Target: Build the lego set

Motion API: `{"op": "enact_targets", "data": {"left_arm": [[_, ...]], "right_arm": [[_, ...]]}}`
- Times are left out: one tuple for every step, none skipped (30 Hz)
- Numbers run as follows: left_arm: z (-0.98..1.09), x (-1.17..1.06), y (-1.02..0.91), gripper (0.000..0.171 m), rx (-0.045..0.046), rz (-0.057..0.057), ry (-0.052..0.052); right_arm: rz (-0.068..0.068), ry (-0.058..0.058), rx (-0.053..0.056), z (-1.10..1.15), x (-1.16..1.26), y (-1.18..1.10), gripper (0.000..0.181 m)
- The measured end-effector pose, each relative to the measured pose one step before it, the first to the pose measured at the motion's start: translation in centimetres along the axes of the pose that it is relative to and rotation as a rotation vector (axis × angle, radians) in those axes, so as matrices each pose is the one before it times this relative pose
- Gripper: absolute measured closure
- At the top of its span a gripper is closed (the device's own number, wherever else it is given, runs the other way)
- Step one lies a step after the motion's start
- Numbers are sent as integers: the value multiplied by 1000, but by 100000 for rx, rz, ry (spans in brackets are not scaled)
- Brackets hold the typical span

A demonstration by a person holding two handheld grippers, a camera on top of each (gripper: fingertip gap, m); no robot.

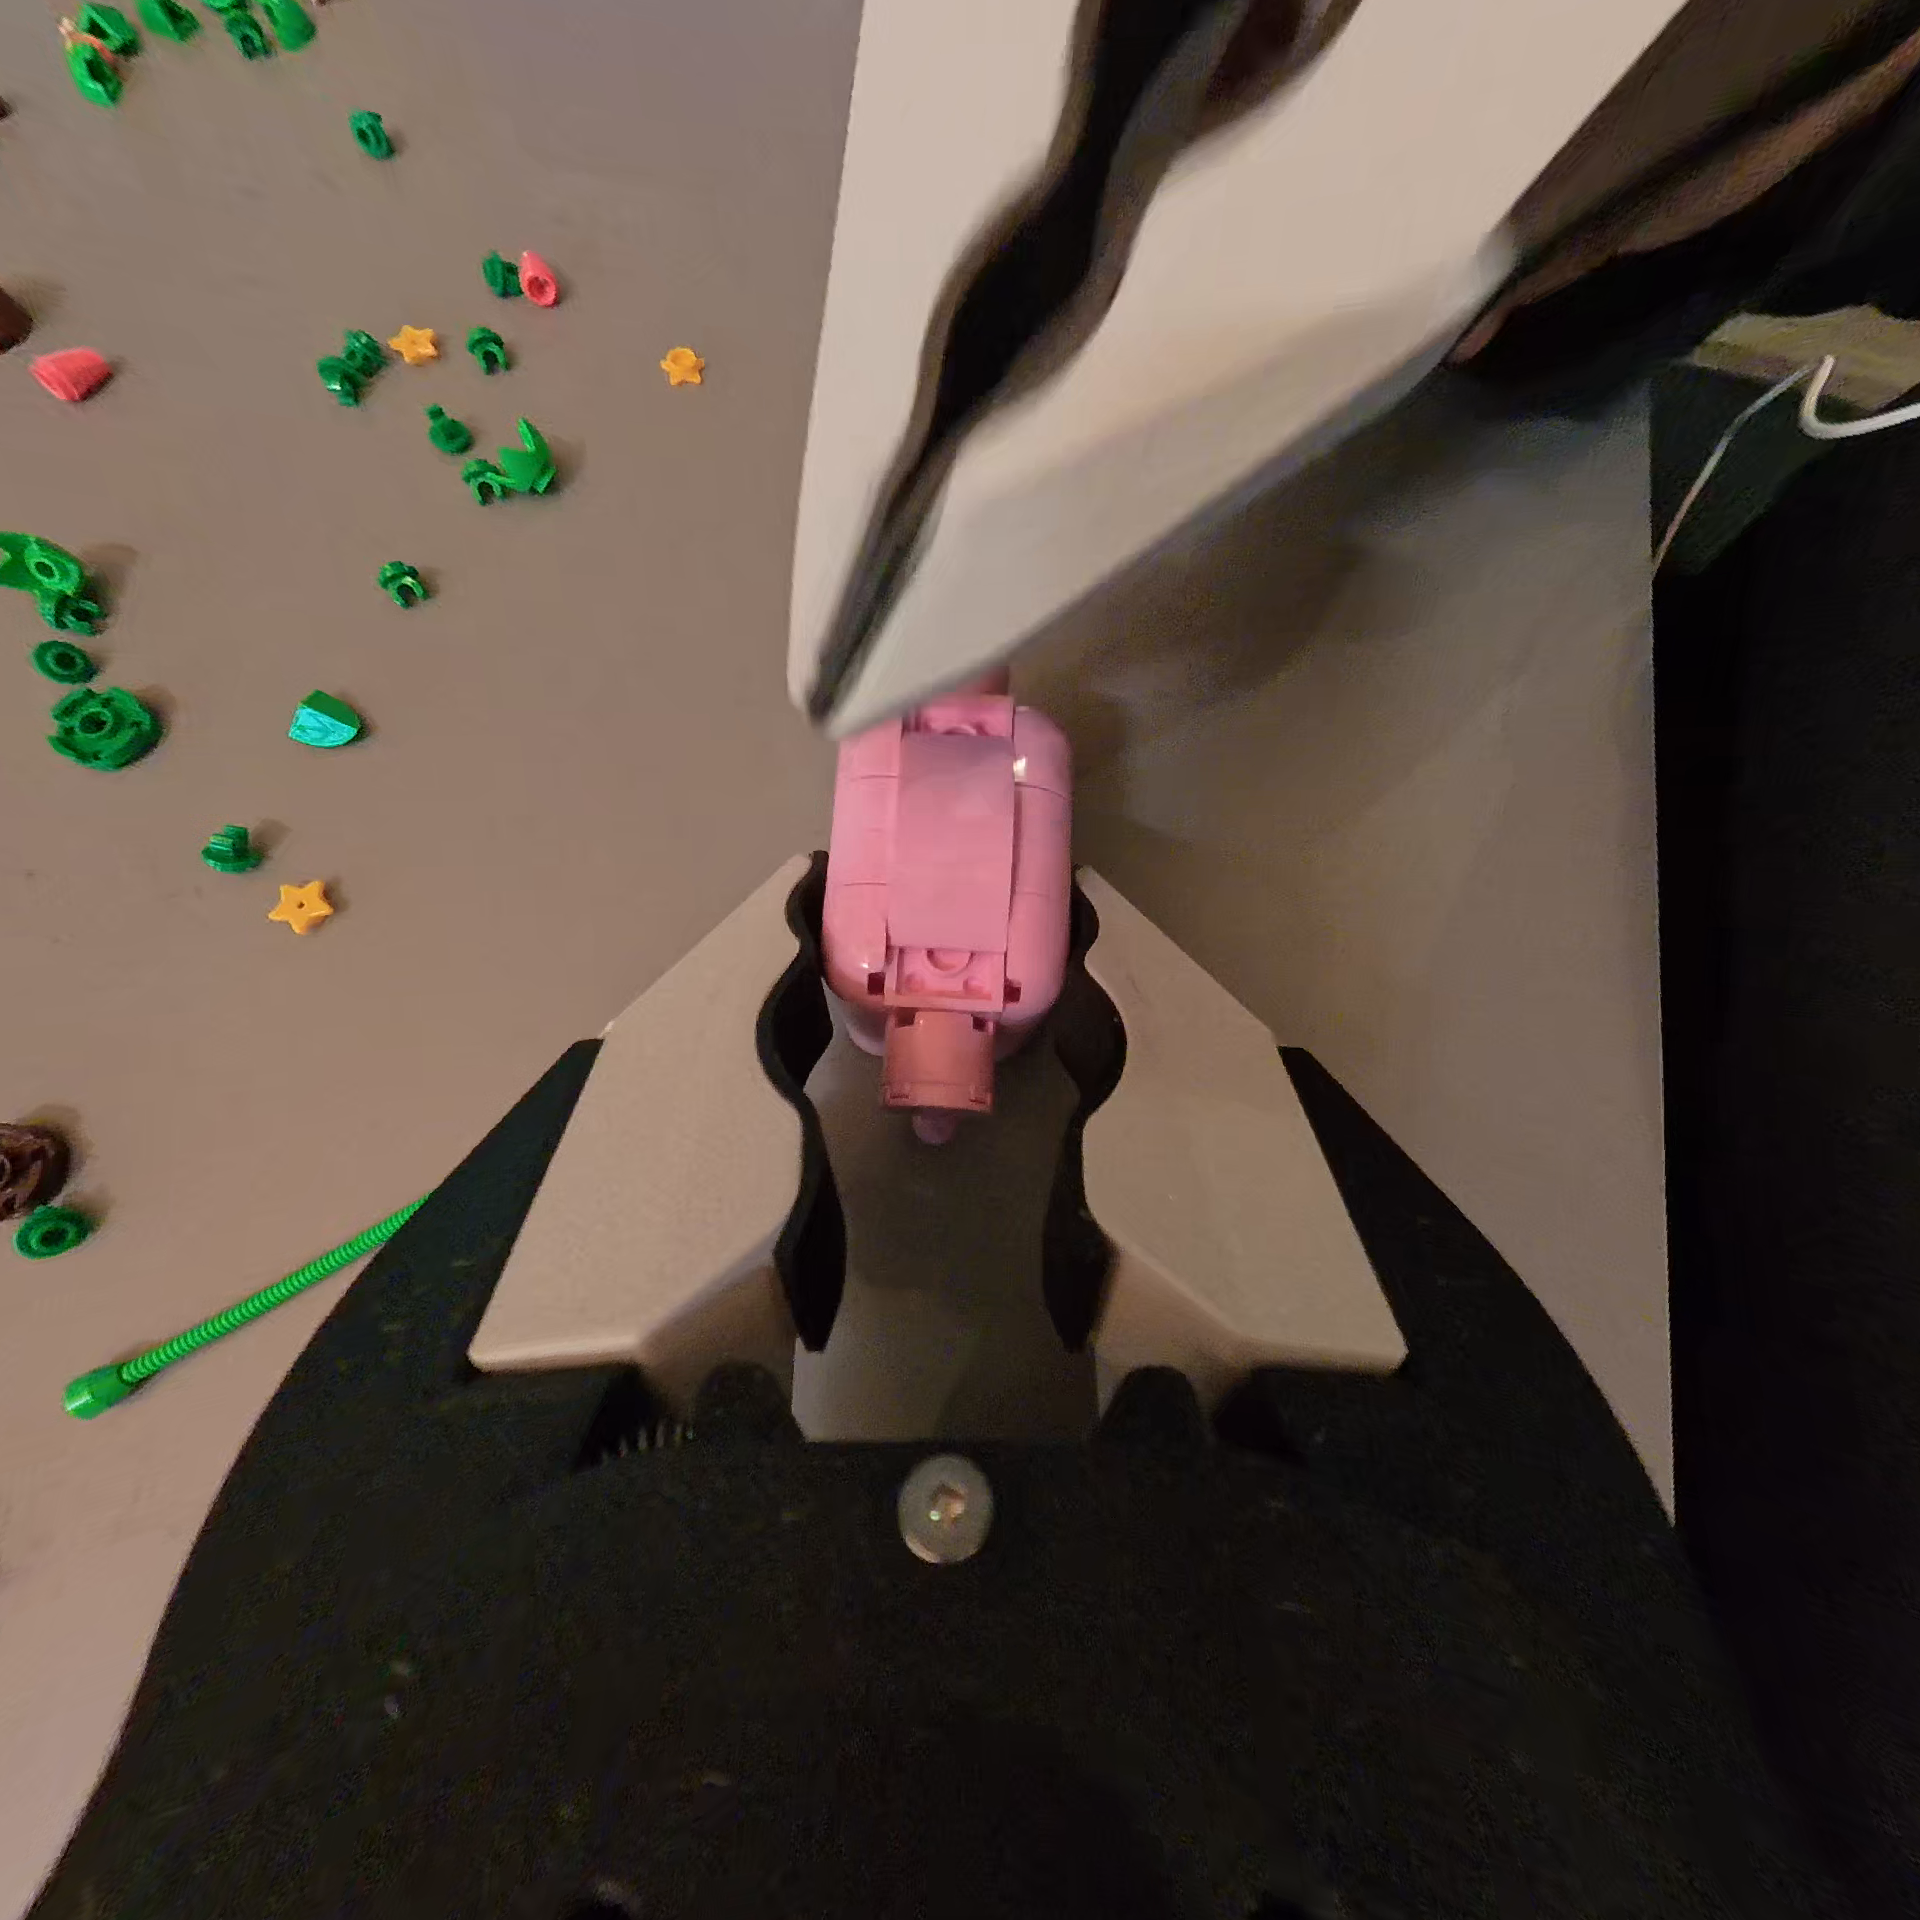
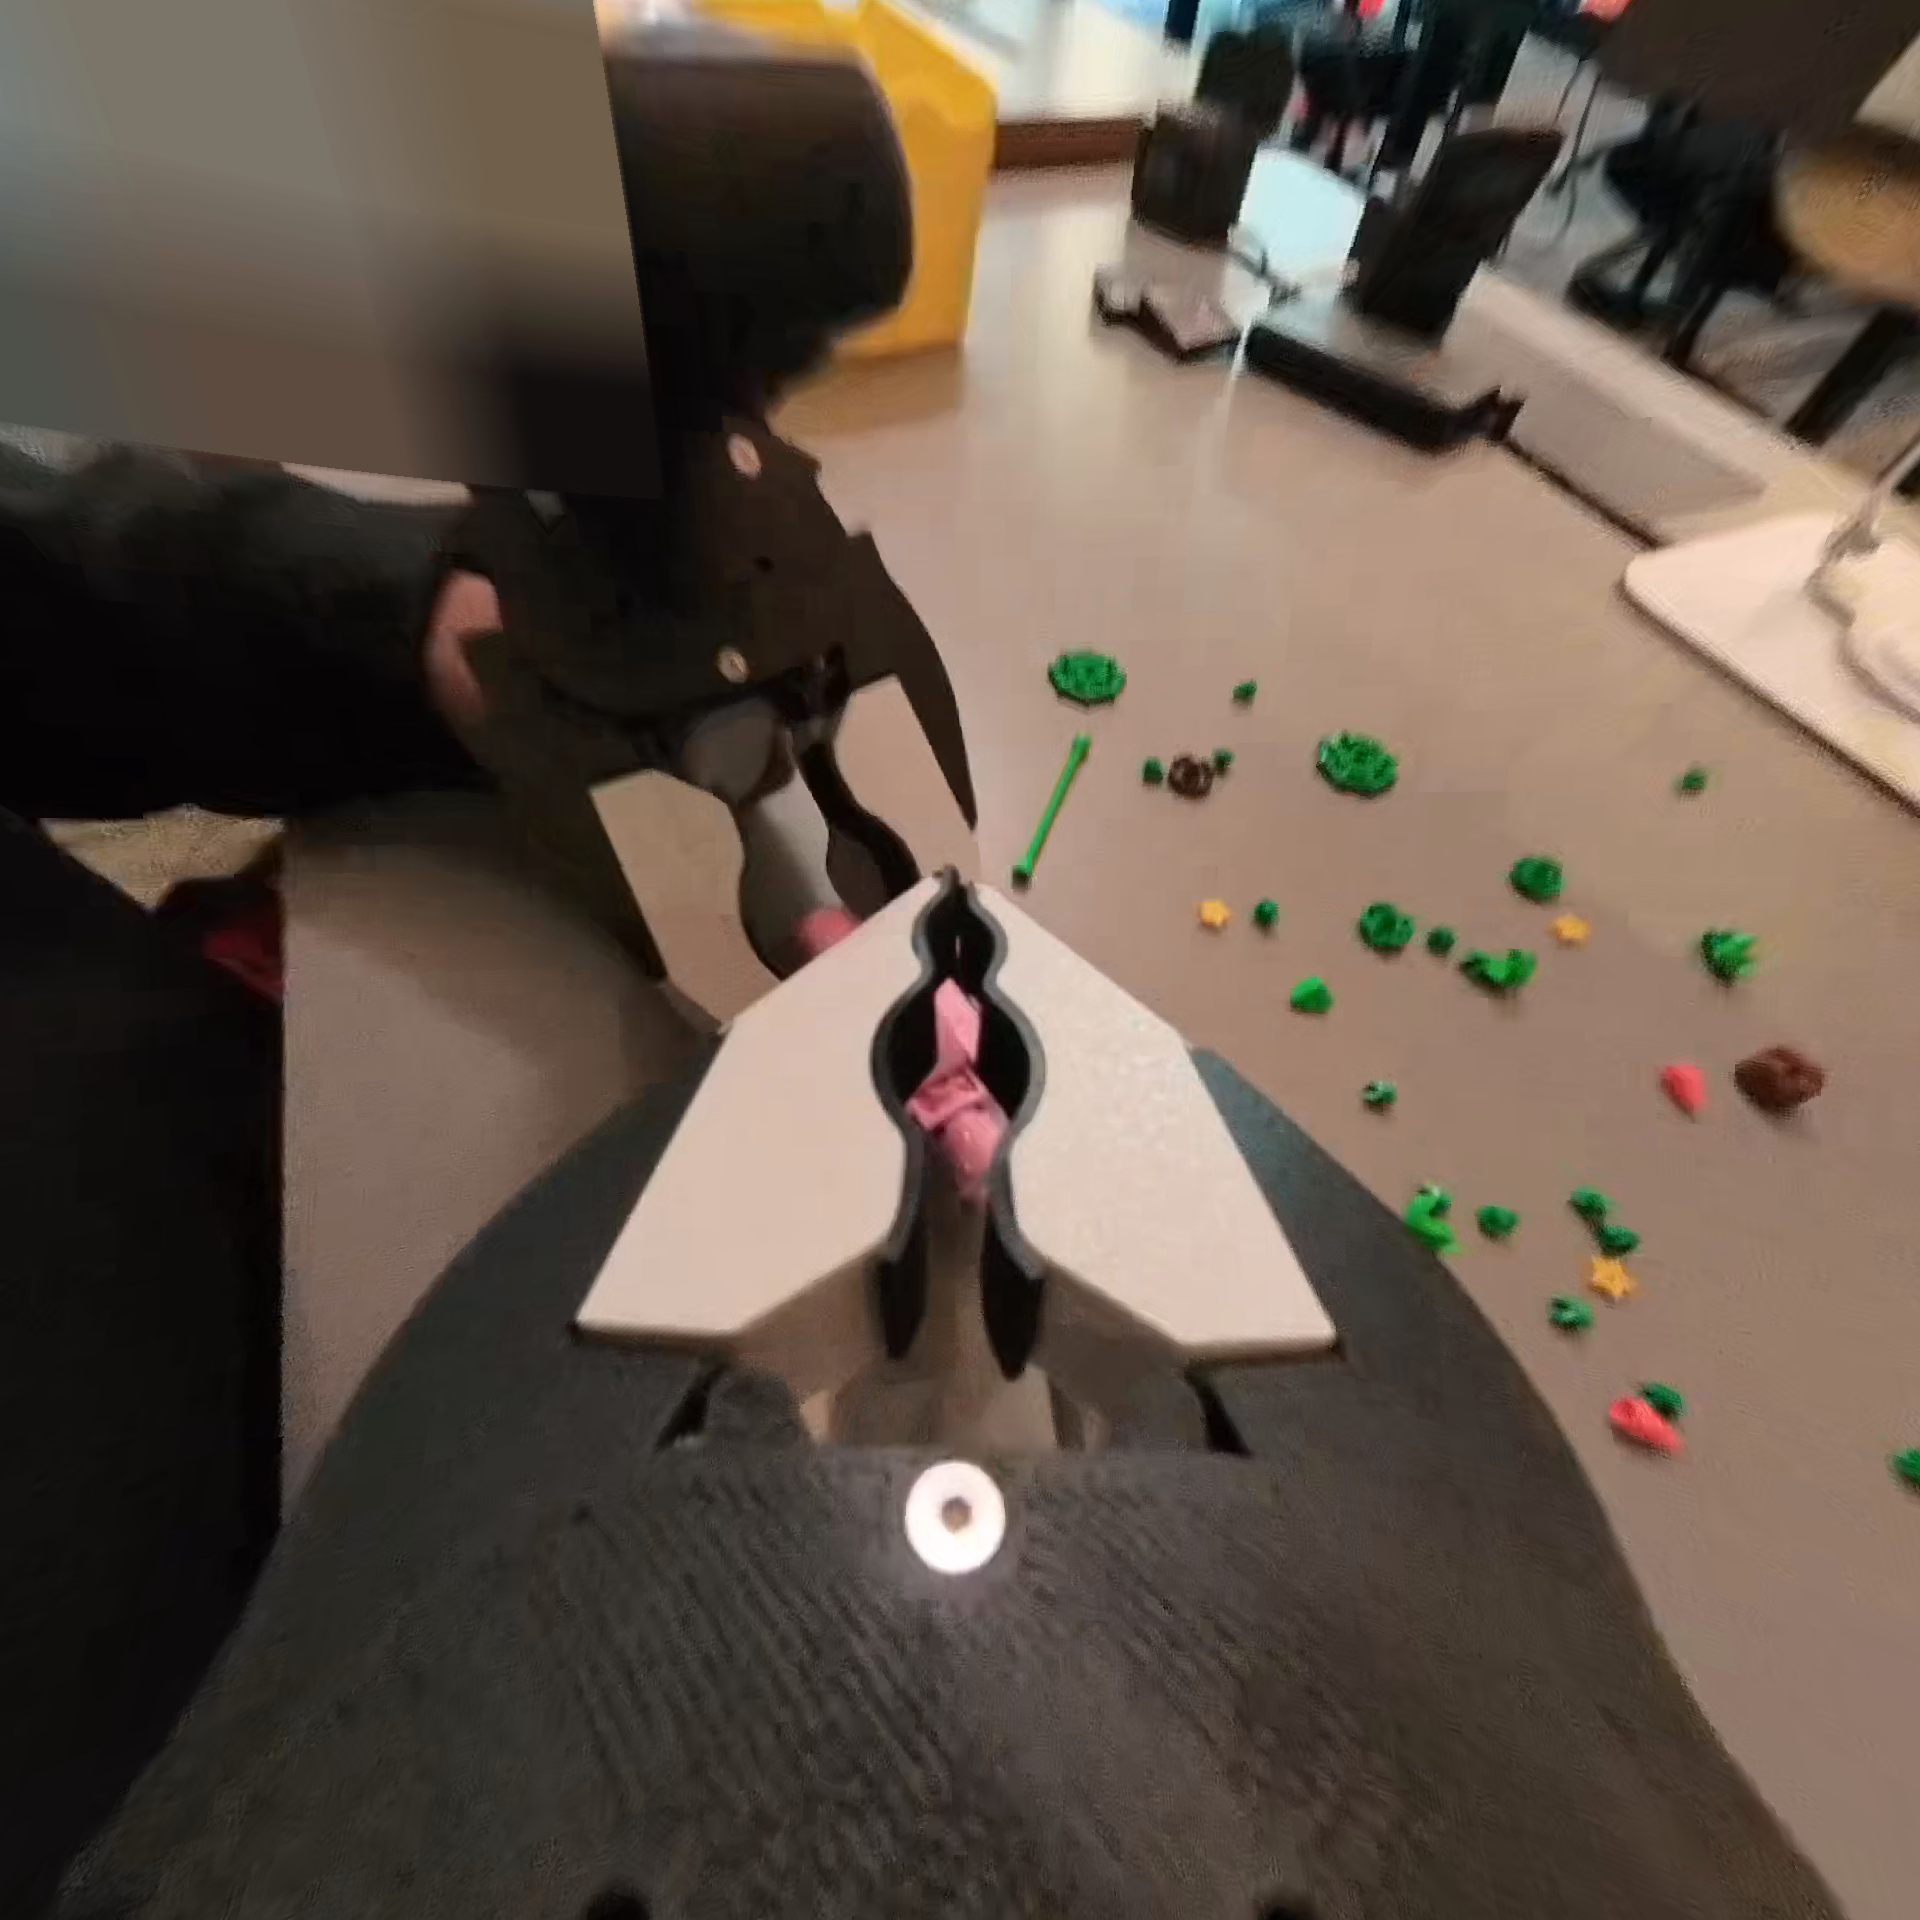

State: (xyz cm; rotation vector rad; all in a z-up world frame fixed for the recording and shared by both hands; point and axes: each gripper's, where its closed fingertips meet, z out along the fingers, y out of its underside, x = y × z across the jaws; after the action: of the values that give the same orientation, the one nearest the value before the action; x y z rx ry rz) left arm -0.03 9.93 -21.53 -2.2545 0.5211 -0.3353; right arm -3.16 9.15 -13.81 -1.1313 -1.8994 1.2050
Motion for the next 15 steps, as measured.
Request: {"op": "enact_targets", "data": {"left_arm": [[3,-12,5,132,-72,130,-150],[-3,3,6,131,-43,-12,17],[4,3,4,131,12,-250,221],[9,11,-1,132,28,-111,288],[29,107,2,132,-163,846,146],[4,-23,11,132,-54,534,-693],[-1,-14,8,131,-103,-22,-77],[4,0,10,131,-50,-201,158],[-3,-13,3,131,-23,-101,18],[-1,-4,-2,131,8,-97,83],[-3,8,-2,131,29,-190,183],[19,20,-3,131,-35,-90,267],[11,28,28,131,-216,432,-149],[0,-31,6,131,-36,243,-419],[-12,-15,-7,131,39,-107,-37]], "right_arm": [[-343,-830,4818,-359,-370,-1002,181],[-295,-962,-1896,266,-338,389,181],[-1,-2018,-10427,938,-393,2157,181],[3175,-1402,-3424,851,-178,1143,181],[1051,-1722,-1042,-49,38,27,181],[-1513,1702,-2798,-208,397,-146,181],[-4467,4362,4387,-538,427,-1012,181],[-3353,926,7689,-640,-262,-1443,181],[-1121,-433,3674,-269,-399,-758,181],[-450,-558,-2842,290,-296,602,181],[408,-2558,-10756,898,-439,2260,181],[4712,-6641,752,561,-954,473,181],[3556,-1796,-1382,-8,-9,96,181],[-2812,4754,-1075,-355,835,-220,181],[-4566,6135,5686,-835,772,-1152,181]]}}
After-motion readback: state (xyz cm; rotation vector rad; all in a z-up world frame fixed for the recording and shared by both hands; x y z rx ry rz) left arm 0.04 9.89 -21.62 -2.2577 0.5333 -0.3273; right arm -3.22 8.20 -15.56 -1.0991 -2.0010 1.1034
